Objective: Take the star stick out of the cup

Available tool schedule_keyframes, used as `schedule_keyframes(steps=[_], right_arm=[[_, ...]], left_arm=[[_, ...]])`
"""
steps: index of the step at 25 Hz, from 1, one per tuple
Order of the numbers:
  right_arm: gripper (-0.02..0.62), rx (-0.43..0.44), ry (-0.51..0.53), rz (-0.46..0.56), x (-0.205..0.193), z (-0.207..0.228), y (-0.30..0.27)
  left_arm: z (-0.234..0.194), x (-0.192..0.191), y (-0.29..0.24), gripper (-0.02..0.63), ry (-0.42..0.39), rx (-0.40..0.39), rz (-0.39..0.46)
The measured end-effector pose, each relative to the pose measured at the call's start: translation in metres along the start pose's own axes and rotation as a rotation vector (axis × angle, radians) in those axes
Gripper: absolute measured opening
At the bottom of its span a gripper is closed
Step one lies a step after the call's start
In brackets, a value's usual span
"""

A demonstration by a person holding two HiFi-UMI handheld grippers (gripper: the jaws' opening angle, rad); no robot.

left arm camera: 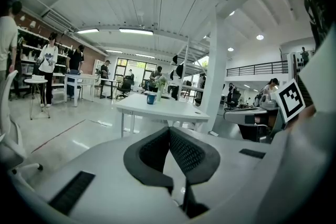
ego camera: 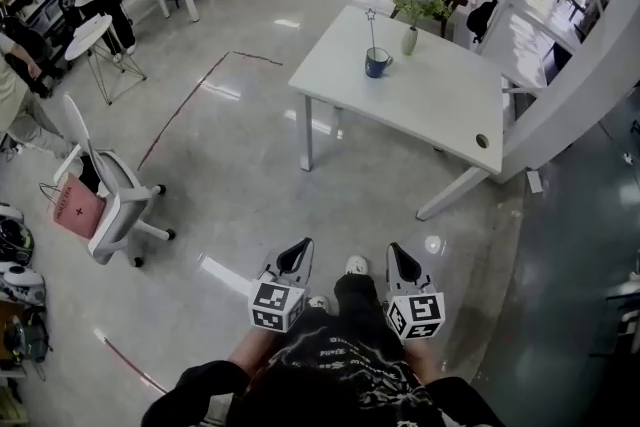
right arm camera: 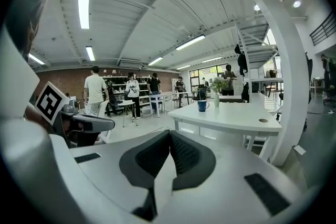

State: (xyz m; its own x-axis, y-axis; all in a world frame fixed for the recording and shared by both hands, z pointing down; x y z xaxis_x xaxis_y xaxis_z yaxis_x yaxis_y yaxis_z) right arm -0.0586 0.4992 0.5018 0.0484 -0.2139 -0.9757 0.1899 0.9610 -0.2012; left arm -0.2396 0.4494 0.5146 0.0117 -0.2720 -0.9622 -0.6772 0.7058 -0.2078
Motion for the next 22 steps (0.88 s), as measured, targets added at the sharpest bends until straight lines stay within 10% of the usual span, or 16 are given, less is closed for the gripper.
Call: schedule_keyframes(steps=[22], right_arm=[[0.021, 0.088, -0.021, -0.047, 0.037, 0.182, -0.182]], left_arm=[[-0.043, 0.046, -0.19, 0.02, 0.044, 0.167, -0.005]])
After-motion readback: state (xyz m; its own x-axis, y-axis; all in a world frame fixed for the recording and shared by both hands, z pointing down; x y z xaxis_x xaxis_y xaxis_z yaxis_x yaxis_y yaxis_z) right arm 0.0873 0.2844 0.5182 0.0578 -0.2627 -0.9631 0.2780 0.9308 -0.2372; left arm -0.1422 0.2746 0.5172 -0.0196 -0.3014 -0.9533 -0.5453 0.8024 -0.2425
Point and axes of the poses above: the fingertips, and each gripper's own axes: y backward along the fingers, z to its right, x out of its top, the point moved 2 cm from there along y, backward along the fingers, and after that the axes turned 6 degrees about z, right-handed, at the moved point
